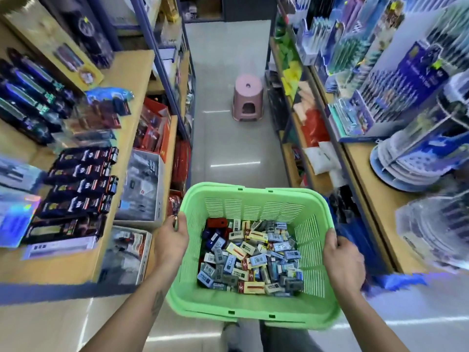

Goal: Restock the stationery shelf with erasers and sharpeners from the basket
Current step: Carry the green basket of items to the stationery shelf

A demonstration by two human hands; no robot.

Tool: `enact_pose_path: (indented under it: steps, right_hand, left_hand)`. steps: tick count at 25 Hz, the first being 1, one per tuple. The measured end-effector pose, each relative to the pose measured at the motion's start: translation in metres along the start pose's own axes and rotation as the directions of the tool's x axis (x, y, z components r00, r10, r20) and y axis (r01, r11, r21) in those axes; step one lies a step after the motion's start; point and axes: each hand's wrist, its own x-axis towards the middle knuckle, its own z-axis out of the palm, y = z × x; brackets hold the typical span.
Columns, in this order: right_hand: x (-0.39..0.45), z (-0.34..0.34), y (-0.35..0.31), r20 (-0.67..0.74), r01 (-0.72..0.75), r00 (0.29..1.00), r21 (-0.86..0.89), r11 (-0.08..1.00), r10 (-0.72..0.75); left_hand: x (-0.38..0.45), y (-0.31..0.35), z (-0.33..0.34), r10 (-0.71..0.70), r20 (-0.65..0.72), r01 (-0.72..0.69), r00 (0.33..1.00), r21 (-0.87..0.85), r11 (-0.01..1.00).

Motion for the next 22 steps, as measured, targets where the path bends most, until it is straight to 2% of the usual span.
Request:
enact_pose_path:
  steps: [3, 13, 19, 22]
  right_hand:
    - [0.074, 0.025, -0.066, 0.007, 0.048, 0.999, -0.018, 0.999, -0.048]
    - [0.291, 0.088, -0.306, 0.008, 0.149, 0.989, -0.035, 0.988, -0.149]
    - [0.411, 0.155, -0.458, -0.013, 0.111, 0.994, -0.033, 0.993, -0.112]
    - [0.461, 0.176, -0.525, -0.021, 0.1, 0.995, -0.034, 0.994, -0.101]
  left_hand:
    - [0.07, 0.05, 0.022, -0.006, -0.01, 0.006, 1.0, -0.053, 0.999]
    - [0.316, 0.221, 0.065, -0.032, -0.09, 0.027, 0.995, -0.063, 0.998]
    - [0.51, 0.31, 0.098, -0.013, -0.084, 0.004, 0.996, -0.107, 0.994]
    - [0.591, 0.356, 0.107, 0.012, -0.073, -0.017, 0.997, -0.067, 0.998]
